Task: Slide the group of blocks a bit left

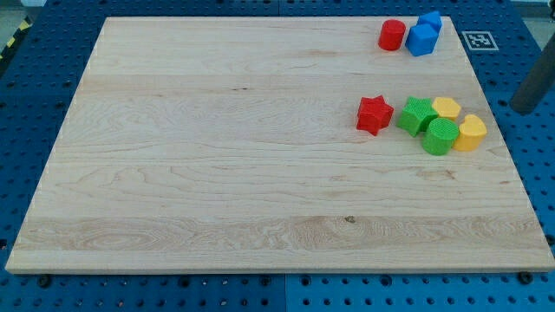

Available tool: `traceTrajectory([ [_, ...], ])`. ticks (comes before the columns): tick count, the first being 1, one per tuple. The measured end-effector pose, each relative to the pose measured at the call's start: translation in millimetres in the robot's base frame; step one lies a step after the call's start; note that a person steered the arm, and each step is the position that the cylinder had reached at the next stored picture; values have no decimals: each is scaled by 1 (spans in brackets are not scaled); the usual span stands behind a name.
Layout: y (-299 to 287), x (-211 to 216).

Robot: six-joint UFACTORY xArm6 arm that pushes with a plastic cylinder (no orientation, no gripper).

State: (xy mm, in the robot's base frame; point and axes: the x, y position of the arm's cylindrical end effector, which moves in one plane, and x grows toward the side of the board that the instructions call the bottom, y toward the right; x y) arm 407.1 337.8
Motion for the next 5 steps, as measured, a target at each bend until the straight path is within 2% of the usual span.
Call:
traceTrajectory([
  [2, -26, 33],
  [3, -49, 34],
  [5, -128, 34],
])
